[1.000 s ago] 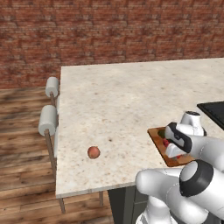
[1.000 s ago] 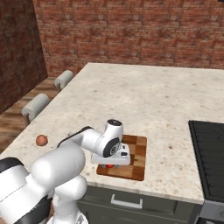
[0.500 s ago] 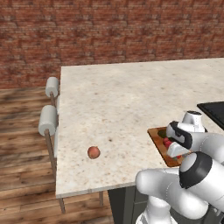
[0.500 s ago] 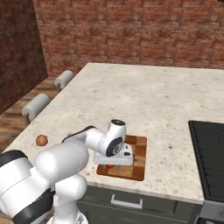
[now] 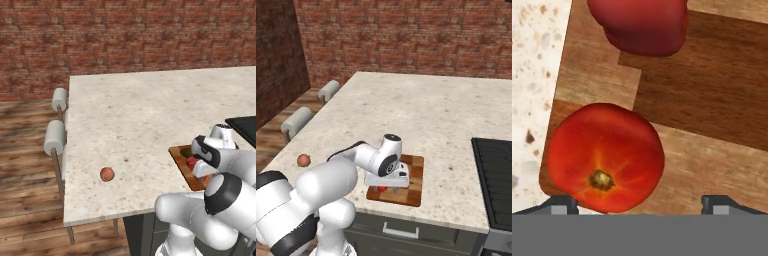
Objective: Place the avocado, onion, tomato, and bell pepper on the cutting board.
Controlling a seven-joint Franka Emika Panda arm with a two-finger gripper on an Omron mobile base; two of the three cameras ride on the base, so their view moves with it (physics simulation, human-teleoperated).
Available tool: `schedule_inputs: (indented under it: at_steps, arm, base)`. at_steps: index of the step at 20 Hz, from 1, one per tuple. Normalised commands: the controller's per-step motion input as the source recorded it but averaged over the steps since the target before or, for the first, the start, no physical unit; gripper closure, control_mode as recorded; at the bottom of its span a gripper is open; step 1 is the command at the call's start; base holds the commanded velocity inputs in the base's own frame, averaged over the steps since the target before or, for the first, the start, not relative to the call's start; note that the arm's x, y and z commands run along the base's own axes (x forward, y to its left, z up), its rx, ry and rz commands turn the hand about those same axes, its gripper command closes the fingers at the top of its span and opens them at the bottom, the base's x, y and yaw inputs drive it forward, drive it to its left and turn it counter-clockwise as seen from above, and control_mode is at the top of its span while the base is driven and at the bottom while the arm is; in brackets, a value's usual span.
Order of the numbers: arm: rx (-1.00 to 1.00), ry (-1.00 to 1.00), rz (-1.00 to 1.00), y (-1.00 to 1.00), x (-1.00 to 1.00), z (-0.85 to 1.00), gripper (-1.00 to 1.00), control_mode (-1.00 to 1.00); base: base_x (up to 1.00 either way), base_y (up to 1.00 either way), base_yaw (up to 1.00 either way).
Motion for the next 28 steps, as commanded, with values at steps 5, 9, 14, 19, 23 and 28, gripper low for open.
schedule_inputs:
  at_steps: [5,9,14,19,23,28]
  arm:
    - [0.0,-0.05,0.0,0.03,-0.02,0.43,-1.0,-1.0]
    - [0.0,-0.07,0.0,0.19,-0.19,0.66,-1.0,-1.0]
    - [0.0,-0.04,0.0,0.66,-0.38,0.7,-1.0,-1.0]
    - [-0.02,-0.03,0.01,0.95,-0.41,0.59,-1.0,-1.0]
    - [-0.05,0.0,0.02,1.0,-0.3,0.5,-1.0,-1.0]
    - [-0.02,0.0,0.02,0.98,-0.07,0.29,-1.0,-1.0]
  base:
    - [0.0,0.0,0.0]
    - [0.0,0.0,0.0]
    - [0.0,0.0,0.0]
    - [0.0,0.0,0.0]
    - [0.0,0.0,0.0]
    - [0.0,0.0,0.0]
